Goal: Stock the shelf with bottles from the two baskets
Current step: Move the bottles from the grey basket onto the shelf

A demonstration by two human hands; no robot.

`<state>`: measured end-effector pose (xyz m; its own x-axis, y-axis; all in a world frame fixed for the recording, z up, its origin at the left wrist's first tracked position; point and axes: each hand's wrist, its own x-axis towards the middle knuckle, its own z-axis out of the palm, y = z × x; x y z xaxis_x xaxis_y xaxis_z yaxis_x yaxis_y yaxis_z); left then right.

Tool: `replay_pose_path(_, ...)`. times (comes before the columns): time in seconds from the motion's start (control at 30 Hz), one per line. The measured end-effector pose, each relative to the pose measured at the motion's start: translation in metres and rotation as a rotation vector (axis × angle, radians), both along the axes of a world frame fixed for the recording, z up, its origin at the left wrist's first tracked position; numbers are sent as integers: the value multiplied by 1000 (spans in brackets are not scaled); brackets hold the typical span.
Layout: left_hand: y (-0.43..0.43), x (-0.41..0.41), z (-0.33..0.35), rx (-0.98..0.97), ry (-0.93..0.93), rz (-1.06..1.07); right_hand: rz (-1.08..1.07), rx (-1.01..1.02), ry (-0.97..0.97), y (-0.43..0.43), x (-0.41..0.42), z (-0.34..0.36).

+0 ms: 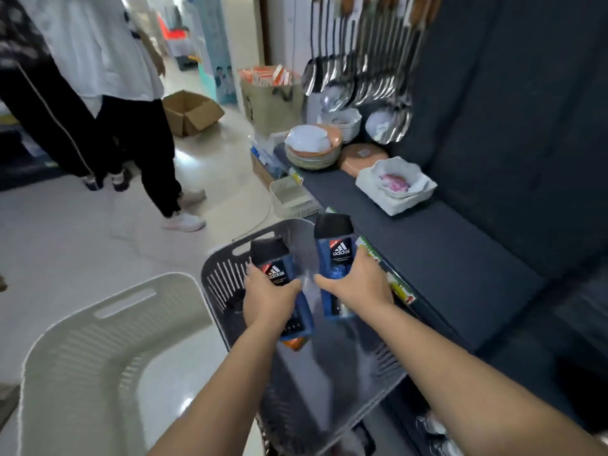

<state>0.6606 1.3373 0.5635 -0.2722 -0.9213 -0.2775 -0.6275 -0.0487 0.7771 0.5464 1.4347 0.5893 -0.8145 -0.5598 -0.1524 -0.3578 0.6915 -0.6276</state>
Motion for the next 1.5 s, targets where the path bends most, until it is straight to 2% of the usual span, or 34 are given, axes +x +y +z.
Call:
replay_pose_path(0.27, 66, -8, 101, -291, 215, -461, -269, -216, 209, 112, 28, 90)
replay_pose_path(0.67, 207, -30, 180, -430, 500, -878, -669, -224, 574, 296, 65, 163)
replay_pose_path(0.8, 272, -43, 201, -406, 614, -1019, -782, -269, 675, 359, 73, 179)
replay_pose_path(1.07, 403, -71, 219, -279, 710, -1281, -1033, -312, 707, 483, 70, 195)
replay_pose_path(1.2, 466, -94, 220, -273, 744, -1331, -1129, -309, 662, 539, 56, 191)
replay_pose_path(1.5, 578, -179, 215, -351, 605, -1327, -1121, -350, 511, 626, -8, 170)
